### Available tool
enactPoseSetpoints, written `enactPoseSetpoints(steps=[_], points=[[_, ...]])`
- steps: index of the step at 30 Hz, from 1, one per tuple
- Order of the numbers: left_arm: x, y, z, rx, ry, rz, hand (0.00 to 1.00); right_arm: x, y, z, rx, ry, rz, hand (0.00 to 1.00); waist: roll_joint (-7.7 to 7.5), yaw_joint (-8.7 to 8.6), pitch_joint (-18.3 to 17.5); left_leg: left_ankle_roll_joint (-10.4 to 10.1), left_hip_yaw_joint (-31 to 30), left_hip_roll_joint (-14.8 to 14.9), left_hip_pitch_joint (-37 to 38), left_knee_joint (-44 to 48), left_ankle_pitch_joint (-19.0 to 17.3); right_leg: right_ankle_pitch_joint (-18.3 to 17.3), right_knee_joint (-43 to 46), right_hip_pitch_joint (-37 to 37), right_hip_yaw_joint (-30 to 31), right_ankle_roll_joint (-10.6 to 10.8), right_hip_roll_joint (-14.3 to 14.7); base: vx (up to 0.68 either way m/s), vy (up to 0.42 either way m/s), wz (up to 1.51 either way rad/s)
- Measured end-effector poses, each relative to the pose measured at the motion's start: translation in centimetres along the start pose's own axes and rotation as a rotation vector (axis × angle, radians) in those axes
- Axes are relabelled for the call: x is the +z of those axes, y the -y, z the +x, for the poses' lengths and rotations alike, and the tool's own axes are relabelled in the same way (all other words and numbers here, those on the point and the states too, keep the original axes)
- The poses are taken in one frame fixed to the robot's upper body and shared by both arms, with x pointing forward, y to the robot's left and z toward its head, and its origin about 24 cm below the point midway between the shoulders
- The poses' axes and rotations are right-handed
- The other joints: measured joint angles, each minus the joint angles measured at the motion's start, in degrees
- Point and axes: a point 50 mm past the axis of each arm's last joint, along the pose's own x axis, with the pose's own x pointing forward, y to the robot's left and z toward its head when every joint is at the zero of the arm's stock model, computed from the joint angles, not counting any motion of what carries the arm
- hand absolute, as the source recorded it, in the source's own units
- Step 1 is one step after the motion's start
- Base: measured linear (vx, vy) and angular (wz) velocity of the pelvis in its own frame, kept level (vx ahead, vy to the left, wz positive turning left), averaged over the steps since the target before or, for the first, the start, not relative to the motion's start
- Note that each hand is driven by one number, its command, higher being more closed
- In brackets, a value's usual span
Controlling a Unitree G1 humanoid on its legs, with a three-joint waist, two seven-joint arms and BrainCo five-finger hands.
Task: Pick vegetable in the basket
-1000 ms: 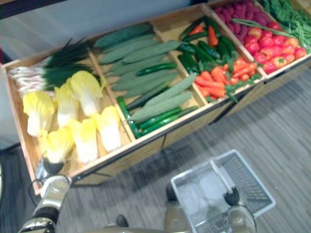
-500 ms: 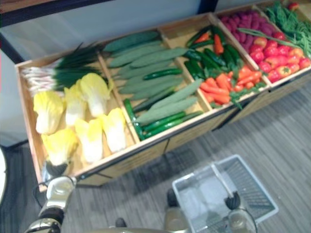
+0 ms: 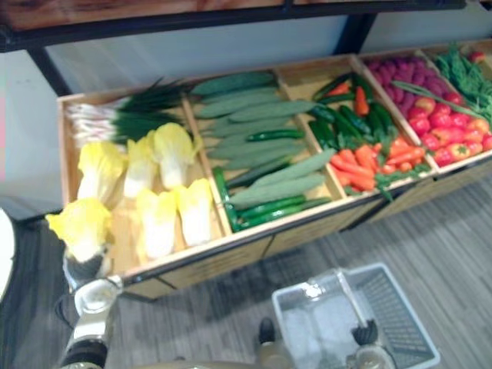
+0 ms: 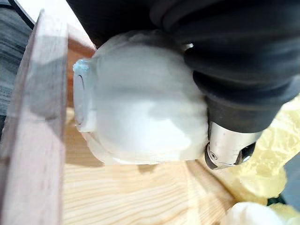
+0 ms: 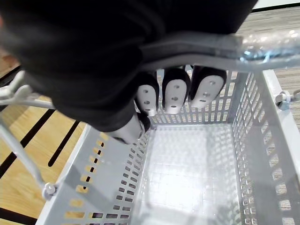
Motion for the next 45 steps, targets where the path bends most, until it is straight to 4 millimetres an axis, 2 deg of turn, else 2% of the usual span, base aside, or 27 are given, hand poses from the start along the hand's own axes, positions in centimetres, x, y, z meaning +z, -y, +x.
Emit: enactPoseSetpoints(steps=[3,5,9,13,16,19,22,25,27,28,30,31,37,42,45], points=[[1.7,-1.3,0.7,0.080,0.055,-0.059,1.00,-0.4,0.0,-0.1,0.007,-0.009,-0.004,1.00,0.06,0.25,-1.1,0.2,-1.3,0.0,-0.8,0.1,0.5,-0.1,0.3,0.0,-1.0,-0.1,-0.2,-0.04,-0.030,0.17],[3.0,-1.9,0.9,0.117,0.108,-0.093,1.00,-0.5,0.0,-0.2,0.009,-0.010,-0.006,1.00,-0.08,1.01,-1.3,0.2,-1.4,-0.1,-0.8,0.1,0.8,-0.1,0.6,-0.1,-1.1,-0.2,-0.3,-0.05,-0.021,0.08],[4.1,-2.4,0.9,0.152,0.148,-0.122,1.00,-0.5,-0.1,-0.2,0.013,-0.011,-0.008,1.00,-0.45,1.46,-1.8,0.4,-1.6,-0.4,-0.9,0.0,1.2,-0.1,0.9,-0.1,-1.5,-0.2,-0.7,-0.06,-0.017,0.06],[6.3,-3.5,0.2,0.178,0.249,-0.176,1.00,-0.7,-0.1,-0.3,0.016,-0.015,-0.010,1.00,-1.24,1.46,-3.1,0.5,-1.7,-0.5,-1.0,-0.2,1.4,-0.1,0.8,-0.3,-1.6,-0.1,-0.8,-0.01,-0.003,0.00],[9.1,-3.2,-1.1,0.144,0.398,-0.184,1.00,-0.6,0.1,-0.3,0.015,-0.003,-0.012,1.00,-1.41,1.37,-3.5,0.5,-1.6,-0.7,-0.9,-0.3,1.4,0.1,0.6,-0.3,-1.4,0.1,-1.0,0.00,0.001,-0.01],[11.4,-0.6,-3.3,-0.053,0.555,-0.144,1.00,0.2,0.5,-0.2,0.021,0.051,-0.051,1.00,-1.32,1.32,-3.5,0.5,-1.1,-0.9,-0.7,-0.3,1.4,0.4,0.3,-0.3,-0.3,0.3,-1.0,0.01,0.004,-0.09],[12.8,2.0,-5.8,-0.302,0.692,-0.114,1.00,2.8,2.0,0.4,0.015,0.185,-0.131,1.00,-1.11,1.07,-3.6,0.5,1.2,-1.1,-0.2,-0.3,1.4,1.1,0.3,-1.3,2.3,0.3,-0.9,0.00,0.003,-0.34],[13.1,3.6,-7.6,-0.468,0.749,-0.107,1.00,5.3,4.0,0.9,-0.007,0.307,-0.205,1.00,-0.60,0.85,-3.6,0.4,4.3,-1.2,1.6,-0.2,0.7,1.5,0.4,-1.5,5.8,0.5,-0.3,-0.03,-0.001,-0.63],[13.3,4.3,-8.7,-0.592,0.805,-0.094,1.00,7.8,5.6,1.2,-0.015,0.412,-0.288,1.00,0.21,0.76,-3.8,0.3,8.4,-0.9,3.5,0.1,-0.7,1.7,1.3,-2.4,9.9,0.6,0.7,-0.07,0.006,-0.98],[13.4,4.5,-9.2,-0.646,0.829,-0.086,1.00,8.8,6.0,1.2,-0.013,0.456,-0.323,1.00,0.50,0.57,-3.8,0.2,10.3,-0.8,4.2,0.7,-1.5,1.9,1.2,-2.5,12.1,0.8,1.1,-0.06,0.002,-0.90],[13.4,4.9,-9.8,-0.713,0.834,-0.101,1.00,9.7,6.3,1.3,-0.006,0.491,-0.369,1.00,0.85,0.38,-3.8,0.0,12.5,-0.6,5.2,1.0,-2.3,2.0,1.2,-2.7,14.3,1.0,1.6,-0.04,-0.008,-0.80],[13.4,5.2,-10.5,-0.808,0.845,-0.111,1.00,10.7,6.5,1.3,0.004,0.530,-0.437,1.00,1.35,0.10,-3.8,-0.1,15.6,-0.8,6.4,1.0,-3.1,2.5,1.2,-3.1,17.2,1.1,2.3,-0.04,-0.004,-0.89],[14.6,6.5,-13.5,-1.140,0.894,-0.190,1.00,13.7,6.1,0.2,0.023,0.674,-0.583,1.00,2.27,-0.21,-3.8,-1.4,27.7,0.1,11.3,3.3,-6.3,4.2,1.2,-3.5,27.1,1.4,5.6,0.00,0.002,-1.02],[15.8,7.8,-16.6,-1.442,0.940,-0.237,1.00,17.4,5.8,-1.5,0.010,0.843,-0.603,1.00,2.65,-0.29,-3.8,-3.0,36.4,2.5,11.6,9.1,-9.5,5.2,1.4,-5.3,33.0,1.4,8.8,0.01,-0.042,-0.72],[15.8,8.2,-18.0,-1.592,0.940,-0.240,1.00,19.4,5.5,-2.2,0.016,0.928,-0.656,1.00,3.75,-0.21,-3.6,-4.2,41.5,4.3,13.2,11.2,-10.5,5.2,2.2,-5.4,35.6,1.4,11.1,0.01,-0.038,-0.51]])
